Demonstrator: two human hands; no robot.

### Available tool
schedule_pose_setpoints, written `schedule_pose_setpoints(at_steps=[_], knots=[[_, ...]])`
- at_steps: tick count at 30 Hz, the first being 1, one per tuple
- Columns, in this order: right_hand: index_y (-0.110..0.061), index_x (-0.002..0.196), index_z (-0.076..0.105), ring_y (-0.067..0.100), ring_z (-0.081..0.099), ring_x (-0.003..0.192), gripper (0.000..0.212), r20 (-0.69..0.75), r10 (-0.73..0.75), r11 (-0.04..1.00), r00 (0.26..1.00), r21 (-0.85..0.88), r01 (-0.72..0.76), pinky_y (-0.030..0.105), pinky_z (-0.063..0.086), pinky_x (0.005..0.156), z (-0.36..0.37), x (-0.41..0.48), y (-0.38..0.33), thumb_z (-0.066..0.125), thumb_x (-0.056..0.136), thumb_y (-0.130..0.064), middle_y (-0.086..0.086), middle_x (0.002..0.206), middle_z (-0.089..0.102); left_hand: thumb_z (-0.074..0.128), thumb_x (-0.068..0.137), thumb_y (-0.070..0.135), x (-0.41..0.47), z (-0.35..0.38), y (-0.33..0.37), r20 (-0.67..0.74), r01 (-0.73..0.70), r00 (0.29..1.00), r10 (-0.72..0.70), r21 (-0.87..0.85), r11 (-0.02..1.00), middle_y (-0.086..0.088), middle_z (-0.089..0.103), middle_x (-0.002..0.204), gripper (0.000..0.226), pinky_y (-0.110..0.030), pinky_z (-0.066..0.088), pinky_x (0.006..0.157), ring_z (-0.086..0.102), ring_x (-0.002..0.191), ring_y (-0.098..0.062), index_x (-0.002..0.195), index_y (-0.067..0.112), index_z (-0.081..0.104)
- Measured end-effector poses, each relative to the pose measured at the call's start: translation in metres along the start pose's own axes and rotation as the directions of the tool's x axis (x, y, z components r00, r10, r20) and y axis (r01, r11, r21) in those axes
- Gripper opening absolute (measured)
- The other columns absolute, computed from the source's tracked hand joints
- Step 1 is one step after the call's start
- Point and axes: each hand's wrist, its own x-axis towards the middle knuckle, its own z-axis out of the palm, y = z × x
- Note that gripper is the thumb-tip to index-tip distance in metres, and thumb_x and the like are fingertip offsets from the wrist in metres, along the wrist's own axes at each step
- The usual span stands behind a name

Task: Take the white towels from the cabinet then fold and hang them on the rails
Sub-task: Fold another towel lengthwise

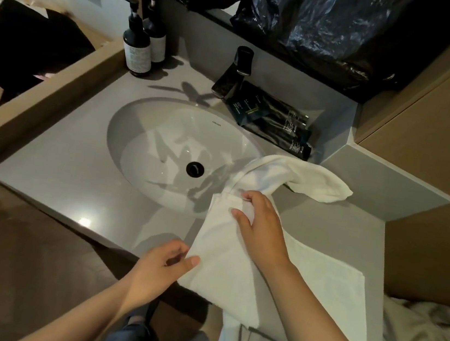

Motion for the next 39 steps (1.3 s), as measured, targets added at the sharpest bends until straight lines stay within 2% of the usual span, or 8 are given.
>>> schedule_pose_setpoints(at_steps=[7, 14, 18, 21, 27, 32, 36, 39], knots=[[-0.013, 0.096, 0.062, 0.016, 0.055, 0.101, 0.013, 0.009, 0.106, 0.991, 0.994, -0.089, -0.104, 0.026, 0.043, 0.094, -0.004, 0.014, -0.004, 0.067, 0.091, -0.024, 0.001, 0.110, 0.054, 0.068, 0.085, 0.039, 0.005, -0.004, -0.004, 0.017, 0.071, 0.997, -0.069, -0.114, 0.991, -0.009, 0.071, 0.084, 0.032, -0.040, 0.054, 0.086, 0.068, 0.083, -0.025, 0.085, 0.007, 0.069], [-0.016, 0.087, 0.054, 0.020, 0.059, 0.094, 0.011, -0.084, 0.164, 0.986, 0.983, 0.001, -0.165, 0.037, 0.047, 0.086, -0.001, 0.014, -0.012, 0.060, 0.095, -0.019, -0.001, 0.091, 0.061, 0.067, 0.081, 0.046, 0.004, -0.003, -0.008, -0.021, 0.024, 1.000, -0.023, 0.039, 0.999, -0.005, 0.039, 0.055, 0.047, -0.021, 0.034, 0.054, 0.038, 0.049, -0.013, 0.060, 0.006, 0.053], [-0.025, 0.087, 0.060, 0.016, 0.059, 0.093, 0.015, 0.008, 0.104, 0.994, 0.995, 0.030, -0.104, 0.044, 0.042, 0.097, 0.005, 0.015, -0.005, 0.052, 0.099, -0.020, -0.012, 0.088, 0.064, 0.079, 0.076, 0.027, 0.004, -0.002, -0.010, -0.076, 0.031, 0.997, -0.028, 0.029, 0.999, -0.003, 0.066, 0.083, 0.030, -0.030, 0.055, 0.078, 0.064, 0.077, -0.015, 0.095, 0.014, 0.061], [-0.036, 0.078, 0.061, 0.015, 0.060, 0.091, 0.027, 0.041, 0.094, 0.988, 0.995, 0.121, -0.098, 0.045, 0.042, 0.098, 0.004, 0.017, 0.004, 0.051, 0.100, -0.024, -0.020, 0.081, 0.066, 0.081, 0.074, 0.025, 0.008, -0.005, -0.010, 0.002, 0.026, 1.000, -0.026, 0.059, 0.998, 0.006, 0.061, 0.105, 0.060, -0.020, 0.051, 0.081, 0.061, 0.096, -0.009, 0.123, 0.027, 0.047], [-0.021, 0.097, 0.067, 0.019, 0.059, 0.094, 0.023, -0.085, 0.106, 0.973, 0.991, -0.196, -0.120, 0.030, 0.027, 0.083, 0.020, 0.025, -0.004, 0.045, 0.101, -0.019, -0.003, 0.097, 0.069, 0.056, 0.092, 0.045, 0.034, -0.004, 0.019, -0.070, 0.025, 0.997, -0.024, 0.023, 0.999, 0.006, 0.055, 0.121, 0.053, -0.020, 0.048, 0.082, 0.056, 0.107, -0.011, 0.135, 0.016, 0.043], [-0.020, 0.100, 0.067, 0.017, 0.052, 0.102, 0.011, -0.171, 0.081, 0.997, 0.982, 0.004, -0.081, 0.037, 0.044, 0.094, 0.018, 0.019, 0.003, 0.057, 0.096, -0.023, -0.002, 0.103, 0.060, 0.046, 0.091, 0.060, 0.070, 0.006, 0.039, -0.063, 0.175, 0.982, -0.179, -0.066, 0.982, -0.004, 0.060, 0.121, 0.061, -0.037, 0.046, 0.096, 0.059, 0.107, -0.023, 0.126, 0.011, 0.052], [-0.019, 0.120, 0.059, 0.014, 0.052, 0.109, 0.026, -0.138, 0.047, 0.996, 0.989, 0.086, -0.035, 0.033, 0.044, 0.098, 0.007, 0.002, 0.018, 0.054, 0.098, -0.032, -0.002, 0.118, 0.054, 0.055, 0.095, 0.031, 0.081, 0.016, 0.039, -0.164, 0.110, 0.978, -0.132, -0.132, 0.985, -0.020, 0.064, 0.094, 0.032, -0.036, 0.047, 0.073, 0.062, 0.080, -0.028, 0.086, 0.000, 0.056], [-0.020, 0.128, 0.054, 0.017, 0.052, 0.113, 0.044, -0.029, 0.149, 0.989, 0.988, 0.019, -0.148, 0.038, 0.040, 0.103, 0.001, -0.014, 0.047, 0.043, 0.098, -0.050, -0.001, 0.121, 0.055, 0.049, 0.098, 0.023, 0.078, 0.016, 0.038, -0.274, -0.006, 0.962, 0.012, 0.022, 1.000, -0.014, 0.060, 0.095, 0.019, -0.028, 0.046, 0.071, 0.060, 0.086, -0.025, 0.100, 0.004, 0.053]])
